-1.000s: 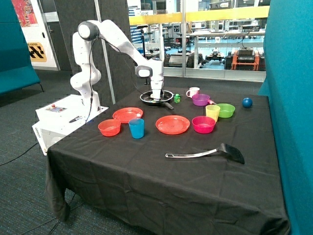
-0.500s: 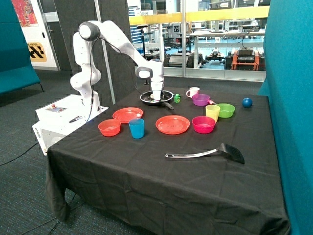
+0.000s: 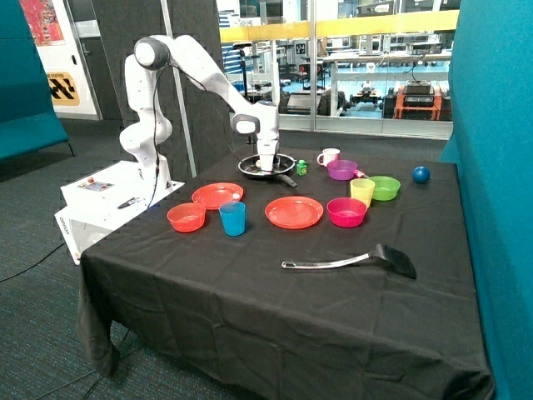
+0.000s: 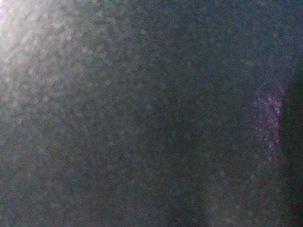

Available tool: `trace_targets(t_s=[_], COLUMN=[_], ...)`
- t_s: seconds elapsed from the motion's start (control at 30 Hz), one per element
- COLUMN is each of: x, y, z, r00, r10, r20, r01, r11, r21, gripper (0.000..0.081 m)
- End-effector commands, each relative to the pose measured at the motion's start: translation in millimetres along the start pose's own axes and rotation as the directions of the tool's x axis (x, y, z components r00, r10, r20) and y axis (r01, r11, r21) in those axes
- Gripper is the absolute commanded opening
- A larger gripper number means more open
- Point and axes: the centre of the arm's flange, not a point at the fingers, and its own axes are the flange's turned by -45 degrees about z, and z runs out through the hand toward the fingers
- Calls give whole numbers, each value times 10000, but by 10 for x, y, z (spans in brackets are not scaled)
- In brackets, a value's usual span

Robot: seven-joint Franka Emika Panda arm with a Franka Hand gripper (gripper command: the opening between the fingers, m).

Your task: Serve the vegetables in different plates

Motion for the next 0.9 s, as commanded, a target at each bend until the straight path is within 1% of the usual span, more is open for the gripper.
trace_targets(t_s=[0.0,0.6,0.73,0.87], x=[20,44,78,137], y=[3,-49,-70,-72], z=[17,-9,-88,-237], r00=[10000,9999,9998,9994], r10=[53,-107,-220,-353], r20=[13,13,13,12], r01=[-53,107,220,353], r11=[10000,9999,9998,9994], r21=[9,9,9,9], gripper=[0,0,0,0])
